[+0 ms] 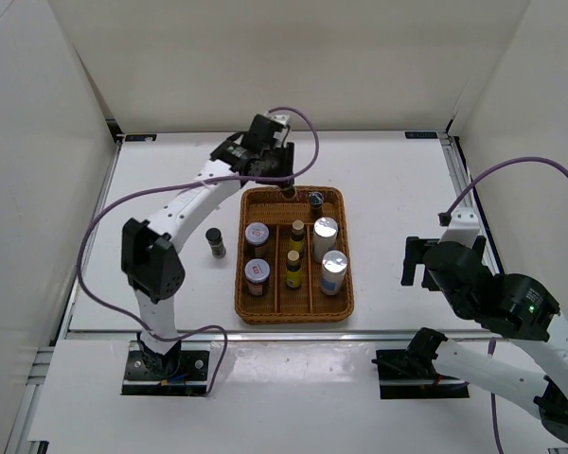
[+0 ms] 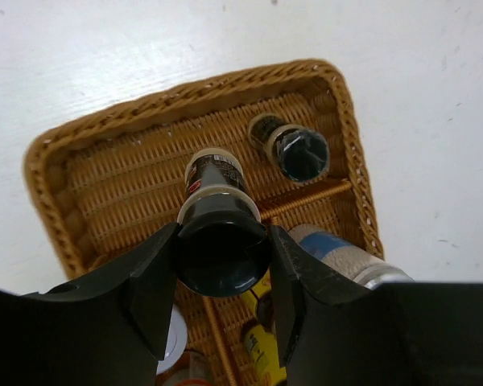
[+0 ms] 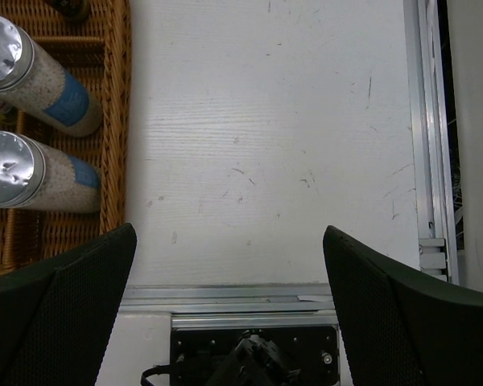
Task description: Organize the condiment bottles
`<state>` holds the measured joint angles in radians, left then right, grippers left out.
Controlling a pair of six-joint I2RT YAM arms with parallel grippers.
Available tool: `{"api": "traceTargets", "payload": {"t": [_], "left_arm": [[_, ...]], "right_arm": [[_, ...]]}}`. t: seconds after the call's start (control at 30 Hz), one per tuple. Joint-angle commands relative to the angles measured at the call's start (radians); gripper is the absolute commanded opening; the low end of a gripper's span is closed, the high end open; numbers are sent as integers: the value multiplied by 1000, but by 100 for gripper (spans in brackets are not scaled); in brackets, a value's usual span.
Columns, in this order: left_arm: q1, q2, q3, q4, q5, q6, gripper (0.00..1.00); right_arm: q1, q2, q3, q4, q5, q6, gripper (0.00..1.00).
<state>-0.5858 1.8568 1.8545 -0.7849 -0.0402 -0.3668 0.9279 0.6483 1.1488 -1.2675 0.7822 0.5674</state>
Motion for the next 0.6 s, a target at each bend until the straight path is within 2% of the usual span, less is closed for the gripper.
{"api": "traceTargets", "payload": {"t": [0.0, 0.37, 0.57], "left_arm": [[-22, 51, 43, -8, 8, 2, 11], [-49, 177, 54, -8, -12, -8, 11], [-49, 220, 54, -8, -21, -8, 18]], "right_arm": [[3, 4, 0, 26, 14, -9, 100], [3, 4, 0, 26, 14, -9, 100], [3, 4, 0, 26, 14, -9, 100]]}}
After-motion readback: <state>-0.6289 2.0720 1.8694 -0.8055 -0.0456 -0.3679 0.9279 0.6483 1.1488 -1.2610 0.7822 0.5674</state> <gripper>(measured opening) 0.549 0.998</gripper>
